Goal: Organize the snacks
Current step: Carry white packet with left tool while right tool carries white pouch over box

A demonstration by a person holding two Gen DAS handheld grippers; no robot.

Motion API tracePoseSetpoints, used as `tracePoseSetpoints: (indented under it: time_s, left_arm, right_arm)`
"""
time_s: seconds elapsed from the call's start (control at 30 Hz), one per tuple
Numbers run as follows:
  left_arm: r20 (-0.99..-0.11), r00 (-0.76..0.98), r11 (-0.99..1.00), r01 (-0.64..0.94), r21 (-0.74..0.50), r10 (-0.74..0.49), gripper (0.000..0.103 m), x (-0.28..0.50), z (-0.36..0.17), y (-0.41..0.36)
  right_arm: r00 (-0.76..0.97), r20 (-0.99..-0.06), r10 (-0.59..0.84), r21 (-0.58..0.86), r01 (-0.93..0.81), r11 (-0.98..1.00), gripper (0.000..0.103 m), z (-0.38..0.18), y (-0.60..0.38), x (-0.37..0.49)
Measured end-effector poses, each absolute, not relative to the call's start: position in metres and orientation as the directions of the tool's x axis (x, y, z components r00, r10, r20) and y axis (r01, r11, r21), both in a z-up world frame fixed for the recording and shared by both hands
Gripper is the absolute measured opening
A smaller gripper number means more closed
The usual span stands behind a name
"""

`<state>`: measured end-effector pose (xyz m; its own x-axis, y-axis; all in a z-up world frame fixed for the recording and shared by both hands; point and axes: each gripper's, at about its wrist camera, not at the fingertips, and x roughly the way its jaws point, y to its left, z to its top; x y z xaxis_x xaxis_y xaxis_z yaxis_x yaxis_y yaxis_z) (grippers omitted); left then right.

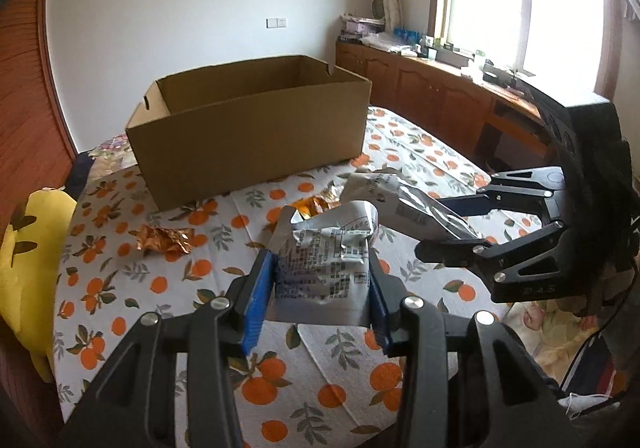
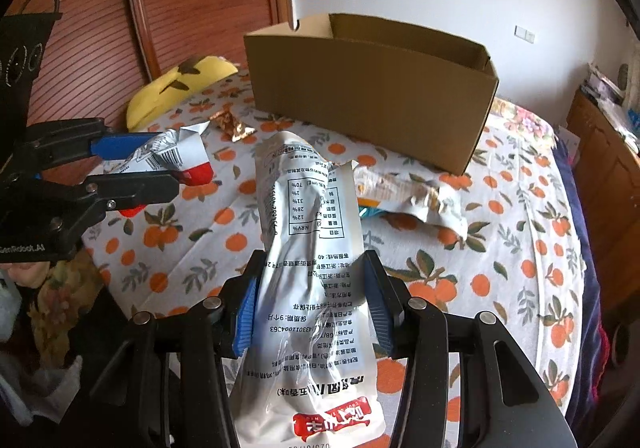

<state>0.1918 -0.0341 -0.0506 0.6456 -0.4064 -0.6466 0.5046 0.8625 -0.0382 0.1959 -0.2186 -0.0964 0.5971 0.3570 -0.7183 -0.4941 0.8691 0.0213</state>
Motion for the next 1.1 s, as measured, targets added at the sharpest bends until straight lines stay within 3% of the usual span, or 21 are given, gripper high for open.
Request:
tracePoseSetpoints:
  time_s: [1.1]
  left_arm:
    - [-0.565, 0.747, 0.918, 0.394, -0.047, -0.35, 0.043, 0.205, -0.02, -0.001]
  right_arm:
    - [0.664, -0.667, 0.339, 0.029, -0.431, 0.902, 0.048, -0.068, -0.247, 0.197]
